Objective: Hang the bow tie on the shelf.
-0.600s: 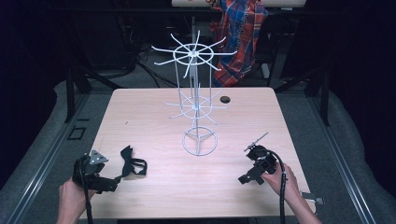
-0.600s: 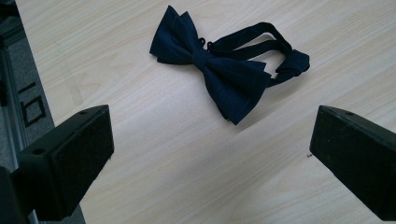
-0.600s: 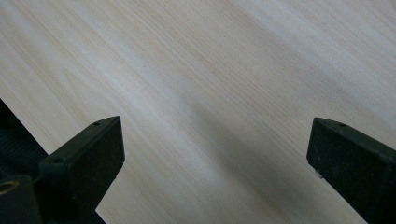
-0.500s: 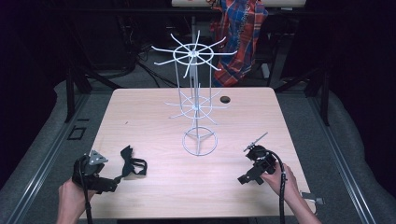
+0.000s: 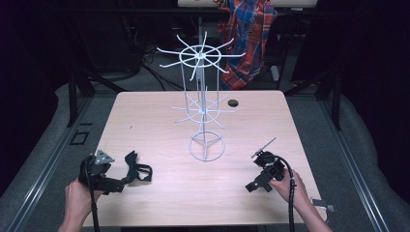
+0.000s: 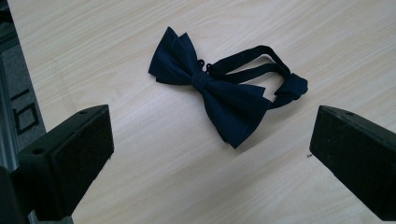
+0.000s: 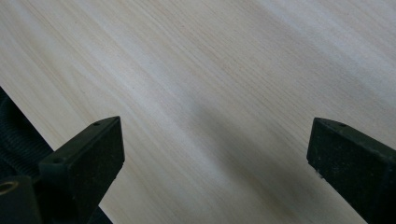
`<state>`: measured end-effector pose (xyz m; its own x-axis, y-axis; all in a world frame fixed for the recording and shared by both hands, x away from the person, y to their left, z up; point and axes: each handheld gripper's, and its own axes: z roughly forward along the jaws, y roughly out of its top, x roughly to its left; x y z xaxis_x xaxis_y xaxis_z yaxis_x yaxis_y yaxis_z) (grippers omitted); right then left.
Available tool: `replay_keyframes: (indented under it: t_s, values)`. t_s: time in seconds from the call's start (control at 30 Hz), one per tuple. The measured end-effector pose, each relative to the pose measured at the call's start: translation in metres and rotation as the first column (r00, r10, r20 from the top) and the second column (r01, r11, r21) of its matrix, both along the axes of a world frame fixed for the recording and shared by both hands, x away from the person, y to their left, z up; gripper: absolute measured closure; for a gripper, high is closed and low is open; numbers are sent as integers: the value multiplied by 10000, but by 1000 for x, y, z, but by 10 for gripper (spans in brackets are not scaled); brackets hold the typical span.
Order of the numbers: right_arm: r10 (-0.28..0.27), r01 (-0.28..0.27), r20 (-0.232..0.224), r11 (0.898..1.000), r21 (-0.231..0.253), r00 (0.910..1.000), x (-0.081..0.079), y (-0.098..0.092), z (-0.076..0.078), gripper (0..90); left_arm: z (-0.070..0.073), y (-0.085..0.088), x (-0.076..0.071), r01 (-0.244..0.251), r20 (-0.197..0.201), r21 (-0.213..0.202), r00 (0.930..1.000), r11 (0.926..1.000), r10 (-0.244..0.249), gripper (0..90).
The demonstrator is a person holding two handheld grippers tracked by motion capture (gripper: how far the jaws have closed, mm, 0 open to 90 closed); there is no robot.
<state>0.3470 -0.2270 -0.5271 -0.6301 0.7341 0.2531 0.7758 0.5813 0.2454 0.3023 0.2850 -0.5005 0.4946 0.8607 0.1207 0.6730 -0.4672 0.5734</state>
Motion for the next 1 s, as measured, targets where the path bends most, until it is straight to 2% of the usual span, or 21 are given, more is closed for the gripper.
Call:
replay_keyframes:
  t_s: [0.03,0.07,0.1,0.13,0.17,0.2,0.37,0.47,0.57,0.6,0.67,0.77,0.83,0.93,1.0]
  values:
    - [0,0,0,10000,0,10000,0,0,0,36,0,0,0,0,0,0,10000,10000,0,1]
    - [66,-66,87,10000,14,9999,0,1,0,35,-1,0,4,10,-112,-183,9999,9998,-12,1]
    - [9,-9,30,9998,219,10000,0,2,0,35,-2,-1,5,-9,-10,-119,10000,9999,8,1]
    - [110,-109,33,9999,-19,9999,0,2,0,33,-2,-3,6,26,38,-106,10000,9999,-25,1]
    - [57,-57,-45,10000,23,10000,0,3,-1,31,-2,-5,8,110,19,-78,9999,9999,-109,1]
    - [168,-170,-77,9997,-182,9998,0,2,-1,30,-2,-8,9,199,-6,-54,9998,9998,-199,1]
    - [206,-208,-153,9997,-103,9997,2,2,-1,30,-4,-20,11,659,-43,186,9978,9977,-658,1]
    - [190,-193,-159,9997,-157,9997,2,4,-3,29,-9,-29,17,1321,-395,386,9906,9905,-1306,1]
    - [203,-205,-173,9997,-155,9996,2,4,-3,29,-13,-36,20,1514,-513,436,9875,9875,-1492,2]
    - [358,-363,-201,9991,-233,9992,3,2,-2,29,-16,-42,22,1683,-589,551,9845,9842,-1651,2]
    - [174,-176,-77,9997,-173,9998,2,3,-3,29,-17,-45,24,1741,-657,564,9832,9831,-1704,1]
    - [217,-220,-127,9996,-172,9997,2,3,-3,29,-23,-55,28,1797,-924,632,9805,9817,-1735,1]
    - [375,-380,-238,9991,-212,9990,3,3,-2,29,-24,-56,29,1806,-938,676,9803,9812,-1740,1]
    - [374,-378,-232,9991,-166,9990,2,3,-2,29,-28,-61,31,1765,-1151,505,9787,9830,-1698,1]
    - [334,-338,-206,9993,-176,9992,2,4,-3,29,-29,-62,31,1732,-1147,432,9792,9839,-1673,4]
